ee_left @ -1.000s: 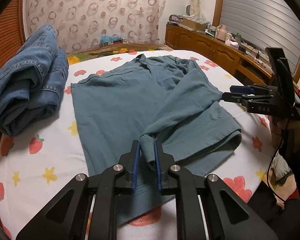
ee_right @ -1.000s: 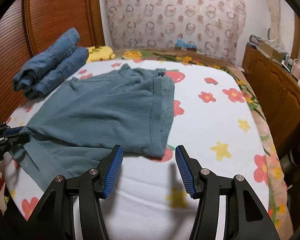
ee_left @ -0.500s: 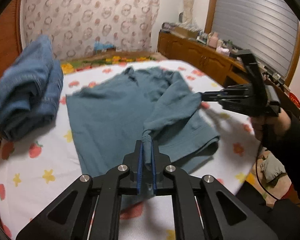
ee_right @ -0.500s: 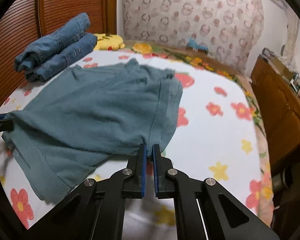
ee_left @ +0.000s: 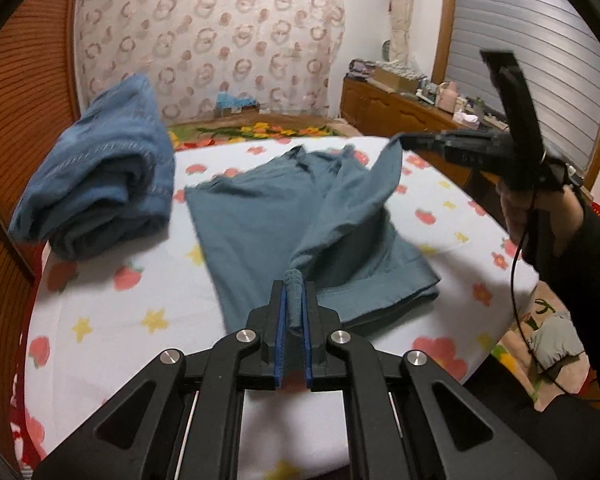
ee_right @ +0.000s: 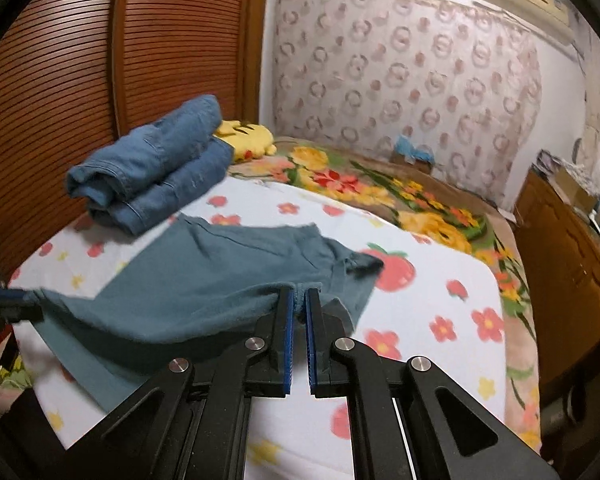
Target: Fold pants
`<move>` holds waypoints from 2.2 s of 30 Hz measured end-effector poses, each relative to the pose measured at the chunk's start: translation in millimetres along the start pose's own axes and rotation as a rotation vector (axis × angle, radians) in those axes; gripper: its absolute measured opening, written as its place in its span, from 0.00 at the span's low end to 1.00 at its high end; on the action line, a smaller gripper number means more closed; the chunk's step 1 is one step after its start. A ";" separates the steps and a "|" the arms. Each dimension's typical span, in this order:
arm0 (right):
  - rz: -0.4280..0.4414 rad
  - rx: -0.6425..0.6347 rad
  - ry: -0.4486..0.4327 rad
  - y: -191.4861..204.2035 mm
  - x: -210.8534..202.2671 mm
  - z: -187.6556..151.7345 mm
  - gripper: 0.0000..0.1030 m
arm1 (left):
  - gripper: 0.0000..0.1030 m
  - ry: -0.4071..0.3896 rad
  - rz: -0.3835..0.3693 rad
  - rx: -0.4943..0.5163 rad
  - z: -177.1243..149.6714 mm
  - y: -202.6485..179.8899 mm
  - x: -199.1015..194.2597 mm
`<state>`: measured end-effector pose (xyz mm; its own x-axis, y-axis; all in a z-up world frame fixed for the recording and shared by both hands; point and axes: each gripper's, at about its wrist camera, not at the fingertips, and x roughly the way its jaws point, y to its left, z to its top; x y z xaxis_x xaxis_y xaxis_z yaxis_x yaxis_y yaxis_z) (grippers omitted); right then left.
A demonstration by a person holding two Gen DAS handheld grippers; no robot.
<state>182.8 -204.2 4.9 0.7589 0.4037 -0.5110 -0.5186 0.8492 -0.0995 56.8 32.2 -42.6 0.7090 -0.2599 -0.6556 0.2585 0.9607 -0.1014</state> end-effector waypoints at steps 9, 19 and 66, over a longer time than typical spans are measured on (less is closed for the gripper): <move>0.048 0.017 0.049 2.7 20.5 -7.8 0.05 | 0.08 0.082 0.039 -0.037 -26.5 16.2 23.8; 0.084 0.070 0.073 3.5 -10.1 -31.2 0.20 | 0.08 0.094 0.041 -0.040 -30.3 19.5 29.2; 0.097 0.024 0.133 55.9 -46.0 -92.3 0.13 | 0.08 0.094 0.040 -0.043 -32.9 22.0 31.7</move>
<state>82.6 -206.8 -56.0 0.6463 0.4365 -0.6259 -0.5760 0.8171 -0.0250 63.4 48.3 -90.2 0.6530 -0.2130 -0.7268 0.2013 0.9739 -0.1046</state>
